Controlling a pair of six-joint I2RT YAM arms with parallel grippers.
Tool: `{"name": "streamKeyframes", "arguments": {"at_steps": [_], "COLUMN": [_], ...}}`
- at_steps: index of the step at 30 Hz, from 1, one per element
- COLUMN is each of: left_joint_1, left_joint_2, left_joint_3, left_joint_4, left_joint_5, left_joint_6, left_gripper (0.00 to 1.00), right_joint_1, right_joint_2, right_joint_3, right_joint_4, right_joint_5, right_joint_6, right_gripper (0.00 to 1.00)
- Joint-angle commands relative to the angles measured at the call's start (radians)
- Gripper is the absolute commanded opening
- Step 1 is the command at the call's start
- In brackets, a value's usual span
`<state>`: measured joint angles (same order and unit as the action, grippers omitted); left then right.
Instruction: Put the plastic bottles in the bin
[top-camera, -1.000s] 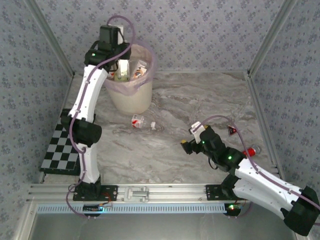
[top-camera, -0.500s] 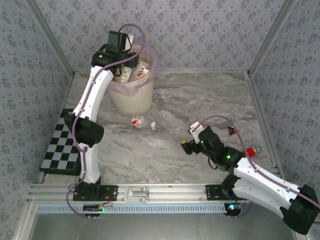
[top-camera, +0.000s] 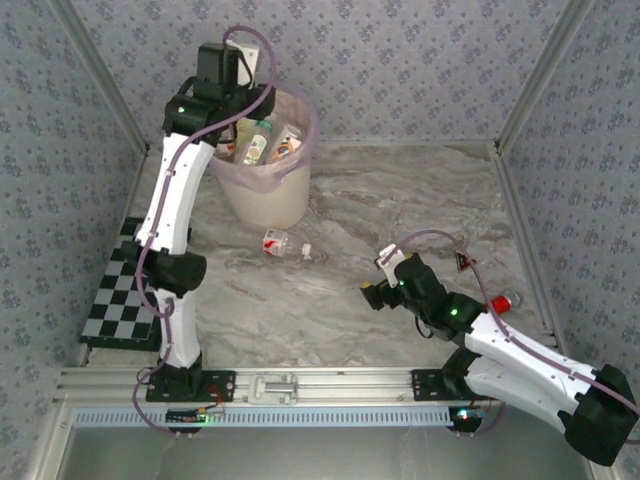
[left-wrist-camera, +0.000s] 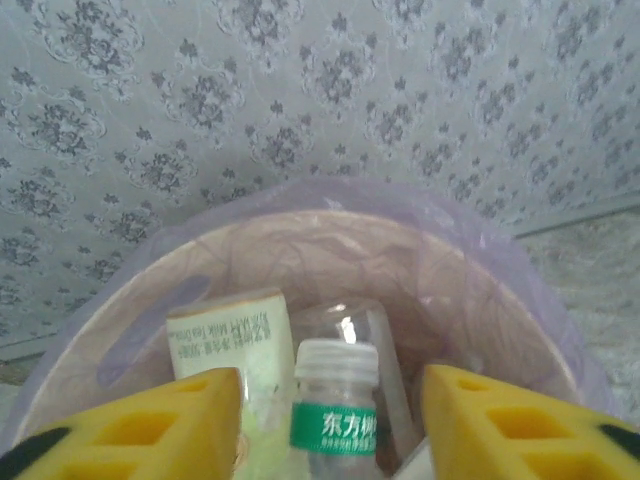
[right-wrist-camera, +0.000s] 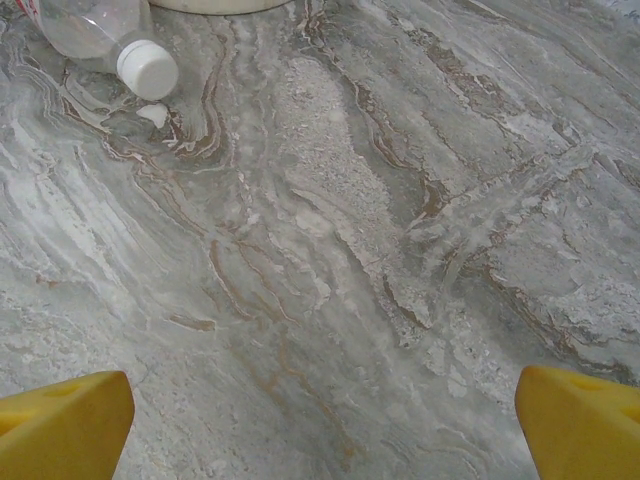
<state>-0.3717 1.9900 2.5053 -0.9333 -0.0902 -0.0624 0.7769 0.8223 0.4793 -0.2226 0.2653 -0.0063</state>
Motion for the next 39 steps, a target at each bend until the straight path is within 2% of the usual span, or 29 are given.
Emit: {"name": "streamKeyframes", "arguments": {"at_steps": [1, 4, 7, 13, 17, 23, 26, 29, 32, 36, 38, 39], "left_joint_1": [-0.012, -0.012, -0.012, -0.006, 0.017, 0.017, 0.014, 0.014, 0.016, 0.037, 0.093, 0.142], "left_joint_2": [-0.025, -0.103, -0.182, -0.272, -0.319, -0.336, -0.358, -0.436, -0.561, -0.769, -0.894, -0.958], "left_joint_3": [-0.141, -0.363, -0.54, -0.709, -0.754, -0.609, -0.525, -0.521, -0.622, -0.882, -1.061, -1.151], "left_joint_4": [0.021, 0.13, 0.232, 0.248, 0.294, 0.216, 0.165, 0.139, 0.135, 0.113, 0.15, 0.175], "left_joint_5": [0.006, 0.01, 0.027, -0.02, 0.015, 0.089, 0.084, 0.062, 0.046, 0.027, 0.068, 0.131], "left_joint_6": [-0.031, -0.067, -0.09, -0.089, -0.102, -0.081, -0.073, -0.081, -0.099, -0.181, -0.259, -0.31], "left_gripper": [0.37, 0.28, 0.26, 0.24, 0.25, 0.47, 0.58, 0.69, 0.77, 0.86, 0.89, 0.89], "right_joint_1": [-0.002, 0.002, 0.006, -0.004, -0.005, 0.0, 0.002, 0.002, 0.004, 0.0, -0.004, -0.005], "right_joint_2": [0.015, 0.011, -0.015, -0.016, 0.038, 0.2, 0.319, 0.442, 0.584, 0.739, 0.81, 0.847], "right_joint_3": [0.02, 0.025, 0.013, 0.01, 0.029, 0.089, 0.139, 0.186, 0.267, 0.356, 0.418, 0.454], "right_joint_4": [0.02, 0.01, 0.003, 0.004, 0.052, 0.203, 0.267, 0.34, 0.35, 0.409, 0.397, 0.382], "right_joint_5": [-0.009, -0.004, 0.004, -0.005, -0.045, -0.17, -0.246, -0.309, -0.351, -0.393, -0.404, -0.41], "right_joint_6": [0.011, 0.012, 0.012, 0.007, -0.021, -0.136, -0.222, -0.315, -0.405, -0.5, -0.521, -0.534], "right_gripper": [1.0, 1.0, 1.0, 1.0, 1.0, 1.0, 1.0, 1.0, 1.0, 1.0, 1.0, 1.0]}}
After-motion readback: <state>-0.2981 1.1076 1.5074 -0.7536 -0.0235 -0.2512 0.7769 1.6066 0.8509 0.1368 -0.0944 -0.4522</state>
